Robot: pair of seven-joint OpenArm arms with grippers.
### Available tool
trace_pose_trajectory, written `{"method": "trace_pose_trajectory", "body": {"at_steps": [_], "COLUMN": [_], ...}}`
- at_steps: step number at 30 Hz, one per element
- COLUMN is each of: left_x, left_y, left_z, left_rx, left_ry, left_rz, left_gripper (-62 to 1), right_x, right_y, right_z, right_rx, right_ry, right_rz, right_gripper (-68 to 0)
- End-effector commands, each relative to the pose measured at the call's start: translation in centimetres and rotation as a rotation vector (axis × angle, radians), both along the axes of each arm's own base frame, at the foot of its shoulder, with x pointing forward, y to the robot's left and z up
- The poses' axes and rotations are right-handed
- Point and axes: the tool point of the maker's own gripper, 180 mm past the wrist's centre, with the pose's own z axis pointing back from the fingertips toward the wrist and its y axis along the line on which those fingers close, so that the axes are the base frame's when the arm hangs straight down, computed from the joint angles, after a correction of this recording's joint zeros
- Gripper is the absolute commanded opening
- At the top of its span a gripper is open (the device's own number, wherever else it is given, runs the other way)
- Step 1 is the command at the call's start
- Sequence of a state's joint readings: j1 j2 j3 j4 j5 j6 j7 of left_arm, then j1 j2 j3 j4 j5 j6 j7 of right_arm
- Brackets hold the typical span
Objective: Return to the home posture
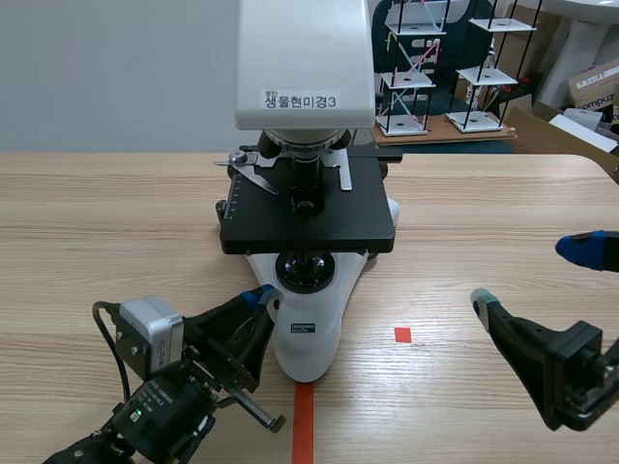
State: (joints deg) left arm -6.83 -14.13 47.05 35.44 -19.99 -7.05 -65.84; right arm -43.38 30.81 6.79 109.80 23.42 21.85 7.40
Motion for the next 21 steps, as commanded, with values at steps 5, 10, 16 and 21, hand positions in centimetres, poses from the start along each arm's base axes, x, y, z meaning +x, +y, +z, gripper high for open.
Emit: {"method": "trace_pose_trajectory", "body": {"at_steps": [5,10,16,21], "left_x": [0.1,0.1,0.0,-0.3], "left_y": [-0.2,0.1,0.6,1.7], "left_z": [0.6,0.8,0.7,-0.5], "left_rx": [-0.019,-0.022,-0.01,0.054], "left_ry": [-0.019,-0.03,-0.033,0.01], "left_rz": [0.003,0.005,0.005,-0.002], "left_gripper": [-56.5,-56.5,-56.5,-56.5], "right_x": [0.3,0.3,0.3,0.3], "right_y": [0.1,0.1,0.1,0.1], "right_z": [0.7,0.7,0.7,0.7], "right_rx": [0.013,0.013,0.013,0.013], "right_ry": [-0.027,-0.027,-0.027,-0.027], "right_rz": [0.004,0.004,0.004,0.004], "right_gripper": [-9.7,-9.7,-9.7,-9.7]}}
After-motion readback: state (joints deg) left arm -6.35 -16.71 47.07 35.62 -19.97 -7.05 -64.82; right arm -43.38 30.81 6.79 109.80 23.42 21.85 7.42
